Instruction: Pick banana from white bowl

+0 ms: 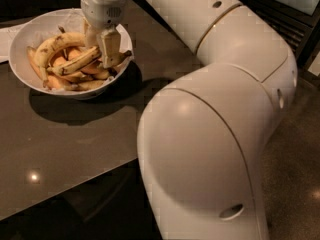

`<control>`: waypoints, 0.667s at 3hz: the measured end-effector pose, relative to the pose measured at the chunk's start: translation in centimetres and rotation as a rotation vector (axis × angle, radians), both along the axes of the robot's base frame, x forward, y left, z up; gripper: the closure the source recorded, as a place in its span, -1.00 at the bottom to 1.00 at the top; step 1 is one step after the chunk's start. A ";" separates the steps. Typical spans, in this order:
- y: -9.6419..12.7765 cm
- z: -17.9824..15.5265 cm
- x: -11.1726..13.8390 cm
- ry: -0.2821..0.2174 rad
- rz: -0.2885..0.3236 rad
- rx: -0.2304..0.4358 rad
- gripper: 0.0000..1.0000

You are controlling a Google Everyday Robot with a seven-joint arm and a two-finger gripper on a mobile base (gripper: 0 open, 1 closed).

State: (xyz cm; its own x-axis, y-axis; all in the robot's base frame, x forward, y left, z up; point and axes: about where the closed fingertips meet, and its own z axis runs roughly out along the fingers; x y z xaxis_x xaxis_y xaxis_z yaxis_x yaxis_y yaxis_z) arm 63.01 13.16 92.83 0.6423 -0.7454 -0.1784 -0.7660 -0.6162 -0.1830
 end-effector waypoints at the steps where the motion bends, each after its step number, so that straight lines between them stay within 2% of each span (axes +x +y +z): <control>1: 0.1 0.2 0.2 -0.007 -0.004 -0.009 0.46; 2: 0.1 0.1 0.3 -0.007 -0.004 -0.010 0.92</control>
Offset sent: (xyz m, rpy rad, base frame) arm 0.0021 0.0008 0.0013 -0.0080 -0.0058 -0.0031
